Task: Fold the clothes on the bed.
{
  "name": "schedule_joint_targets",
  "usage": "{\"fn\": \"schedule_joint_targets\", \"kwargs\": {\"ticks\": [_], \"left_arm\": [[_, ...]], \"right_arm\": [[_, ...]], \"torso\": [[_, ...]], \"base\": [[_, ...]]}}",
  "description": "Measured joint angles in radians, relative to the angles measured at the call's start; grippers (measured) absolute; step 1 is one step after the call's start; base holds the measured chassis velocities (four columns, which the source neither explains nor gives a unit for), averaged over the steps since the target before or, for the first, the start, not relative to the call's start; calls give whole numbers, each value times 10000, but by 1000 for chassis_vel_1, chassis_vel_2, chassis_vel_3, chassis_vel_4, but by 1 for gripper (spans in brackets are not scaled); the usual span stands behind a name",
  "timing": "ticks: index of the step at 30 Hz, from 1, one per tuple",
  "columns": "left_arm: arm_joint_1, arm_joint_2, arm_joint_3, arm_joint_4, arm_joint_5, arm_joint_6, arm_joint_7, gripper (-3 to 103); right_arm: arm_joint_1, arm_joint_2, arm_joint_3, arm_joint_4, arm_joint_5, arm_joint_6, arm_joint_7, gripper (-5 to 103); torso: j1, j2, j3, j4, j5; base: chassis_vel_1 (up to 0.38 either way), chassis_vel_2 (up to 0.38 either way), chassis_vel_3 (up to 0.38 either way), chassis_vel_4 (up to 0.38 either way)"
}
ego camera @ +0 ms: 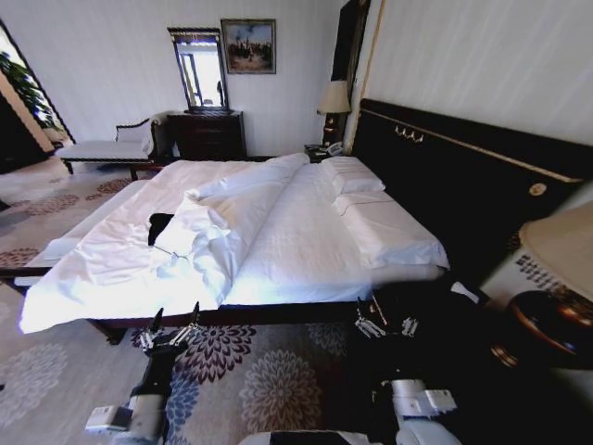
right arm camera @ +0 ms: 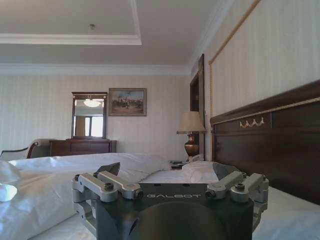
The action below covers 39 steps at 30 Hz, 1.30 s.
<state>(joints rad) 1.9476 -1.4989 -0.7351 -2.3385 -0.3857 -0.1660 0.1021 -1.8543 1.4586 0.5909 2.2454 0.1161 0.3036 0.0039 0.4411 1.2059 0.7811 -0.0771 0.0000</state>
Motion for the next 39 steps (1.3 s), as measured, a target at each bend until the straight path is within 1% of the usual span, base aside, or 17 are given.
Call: {"fn": "schedule_joint_targets", "kwargs": {"ticks": [2, 4, 6, 9, 12, 14, 16, 21, 28, 33, 39], "left_arm": [[15, 9, 16, -12, 360, 152, 117, 100], [52, 10, 45, -41, 482, 198, 193, 100], [173, -2, 178, -182, 712, 263, 468, 100], [217, -28, 261, -295, 718, 264, 592, 100], [313, -50, 434, -568, 444, 203, 807, 100], [326, -51, 464, -603, 408, 187, 843, 100], [366, -68, 568, -673, 378, 99, 939, 100], [372, -118, 648, -643, 500, -2, 946, 100], [352, -160, 601, -474, 673, -4, 764, 100], [409, -190, 494, -351, 666, -158, 729, 100], [418, -212, 452, -272, 602, -275, 705, 100]], "right_arm": [[39, -111, 50, -24, -83, 37, -17, 100], [58, -155, 59, -36, -106, 41, -22, 100], [116, -353, 59, -100, -165, 46, -43, 100], [145, -460, 32, -133, -166, 28, -44, 100], [311, -651, -18, -143, 201, -320, 144, 100], [365, -691, -9, -151, 297, -377, 188, 100], [569, -865, 142, -288, 631, -500, 346, 100], [657, -972, 321, -417, 784, -523, 426, 100], [661, -837, 308, -532, 610, -491, 414, 100], [671, -801, 293, -561, 541, -468, 392, 100], [684, -684, 216, -661, 496, -225, 273, 100]], "torso": [[0, 0, 0, -1, 0], [0, 0, 0, -1, -1], [1, -1, 1, 0, 1], [2, -1, 1, 0, 1], [2, -1, 1, 0, 0], [2, 0, 1, 0, 0], [1, -1, 1, 1, 1], [1, -1, 1, 0, 1], [0, -1, 0, 0, 0], [1, -1, 1, 0, -1], [7, -3, 2, 1, -1]], "base": [[-158, 114, 147, -149], [-158, 126, 149, -159], [-169, 169, 174, -165], [-174, 164, 176, -166], [-167, 177, 176, -155], [-155, 173, 180, -155], [-157, 157, 157, -172], [-157, 145, 154, -153], [-164, 170, 164, -151], [-199, 185, 197, -198], [-152, 170, 175, -156]]}}
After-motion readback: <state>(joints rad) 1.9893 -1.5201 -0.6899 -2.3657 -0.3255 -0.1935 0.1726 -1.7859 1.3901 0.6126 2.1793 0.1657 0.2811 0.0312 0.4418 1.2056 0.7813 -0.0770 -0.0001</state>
